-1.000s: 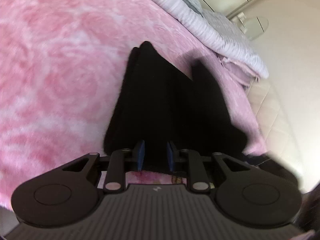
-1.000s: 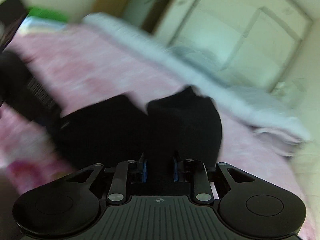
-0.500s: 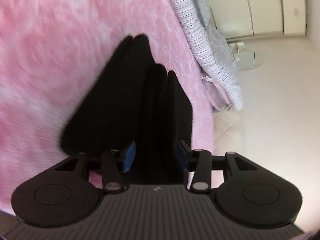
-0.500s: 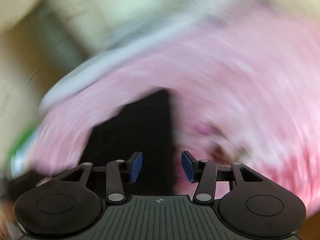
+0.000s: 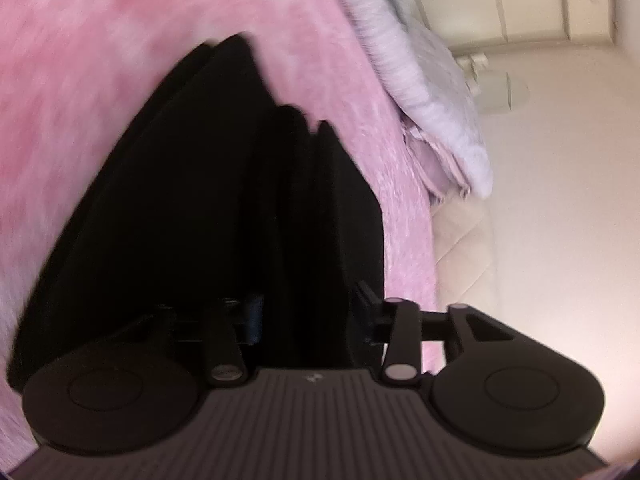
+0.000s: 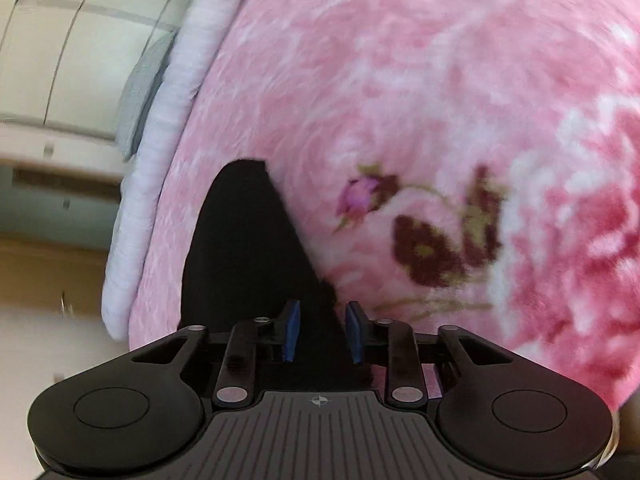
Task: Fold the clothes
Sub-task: 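Lift the black garment and fold it over with both grippers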
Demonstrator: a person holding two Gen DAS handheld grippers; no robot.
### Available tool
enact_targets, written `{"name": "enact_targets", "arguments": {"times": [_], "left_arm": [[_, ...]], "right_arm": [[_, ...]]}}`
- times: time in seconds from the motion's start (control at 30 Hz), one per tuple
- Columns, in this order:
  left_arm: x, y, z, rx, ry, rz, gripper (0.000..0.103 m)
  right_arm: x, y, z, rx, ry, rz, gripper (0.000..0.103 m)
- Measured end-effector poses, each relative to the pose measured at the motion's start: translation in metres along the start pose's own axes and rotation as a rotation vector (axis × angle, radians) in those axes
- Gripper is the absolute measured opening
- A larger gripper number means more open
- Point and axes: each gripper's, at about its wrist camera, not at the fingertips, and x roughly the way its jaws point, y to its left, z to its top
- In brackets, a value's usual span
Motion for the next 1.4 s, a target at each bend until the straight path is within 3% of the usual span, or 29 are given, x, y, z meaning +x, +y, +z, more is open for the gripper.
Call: {"name": "enact_targets", "arguments": {"times": [0.07,0.27,0.37,0.43,0.63,0.77,1.0,1.17,1.3,1.4], "left_arm": [[-0.008,-0.009,0.002,0.090,-0.024,0.026,0.023],[-0.043,-0.022,0.010,0.287,-0.132,0.100,0.021],[-0.057,-0.016,0.011,0.325,-0.171,0.118,0.021],[-0.059,-0.001,0.011,0.285,-0.153,0.135,0.021],[-0.046,0.037,0.016,0.114,-0.106,0.056,0.023],[-0.051,0.031,0.017,0.159,-0.104,0.072,0.023],[-0.063,0.045,0.005,0.111,-0.074,0.037,0.023],[-0.077,0.042,-0.010,0.161,-0.073,0.040,0.019],[-0.080,0.051,-0.017,0.136,-0.084,0.051,0.018],[-0.079,0.054,-0.018,0.137,-0.096,0.071,0.019]], "right_arm": [[0.003,0.012,-0.003,-0.089,0.002,-0.008,0.023],[0.021,0.066,-0.036,-0.464,0.010,-0.043,0.023],[0.032,0.092,-0.060,-0.664,0.015,-0.056,0.023],[0.038,0.104,-0.077,-0.778,0.017,-0.081,0.023],[0.041,0.101,-0.080,-0.777,0.014,-0.094,0.022],[0.032,0.099,-0.076,-0.753,0.021,-0.064,0.022],[0.023,0.067,-0.045,-0.438,0.075,0.103,0.023],[0.019,0.075,-0.050,-0.501,0.109,0.117,0.022],[0.030,0.088,-0.060,-0.636,0.187,0.118,0.022],[0.038,0.088,-0.068,-0.670,0.186,0.110,0.022]]}}
